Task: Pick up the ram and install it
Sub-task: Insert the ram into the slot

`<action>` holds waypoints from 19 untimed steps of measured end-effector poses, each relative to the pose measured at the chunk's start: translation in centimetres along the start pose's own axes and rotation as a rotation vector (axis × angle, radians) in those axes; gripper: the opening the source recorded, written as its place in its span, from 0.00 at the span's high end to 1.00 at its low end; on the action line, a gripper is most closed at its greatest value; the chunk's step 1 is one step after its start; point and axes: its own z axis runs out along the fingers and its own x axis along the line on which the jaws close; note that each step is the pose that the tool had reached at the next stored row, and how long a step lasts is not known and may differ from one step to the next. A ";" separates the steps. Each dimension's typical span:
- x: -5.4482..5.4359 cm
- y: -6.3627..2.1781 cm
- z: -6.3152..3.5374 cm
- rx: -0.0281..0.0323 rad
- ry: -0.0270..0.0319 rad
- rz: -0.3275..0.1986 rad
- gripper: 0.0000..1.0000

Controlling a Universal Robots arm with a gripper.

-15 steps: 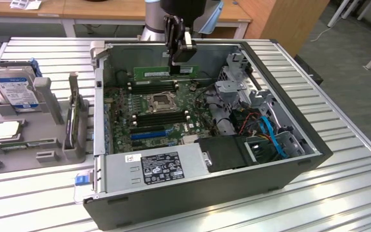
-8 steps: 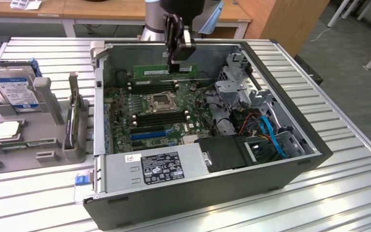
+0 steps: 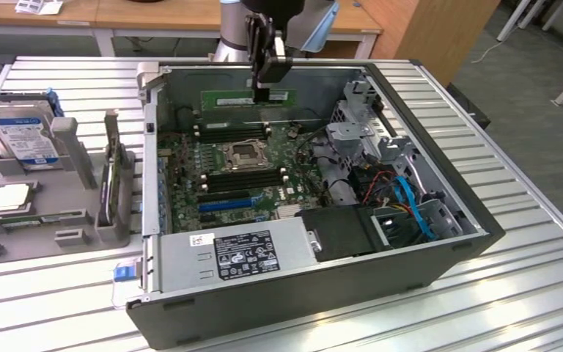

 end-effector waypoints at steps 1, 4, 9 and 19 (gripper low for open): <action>-0.2 0.00 0.00 0.0002 -0.0002 0.000 0.86; -0.2 -0.01 0.02 0.0002 -0.0002 0.000 0.86; -0.2 -0.03 0.88 0.0000 0.0000 0.000 0.86; -0.3 -0.06 2.70 -0.0001 -0.0001 0.003 0.86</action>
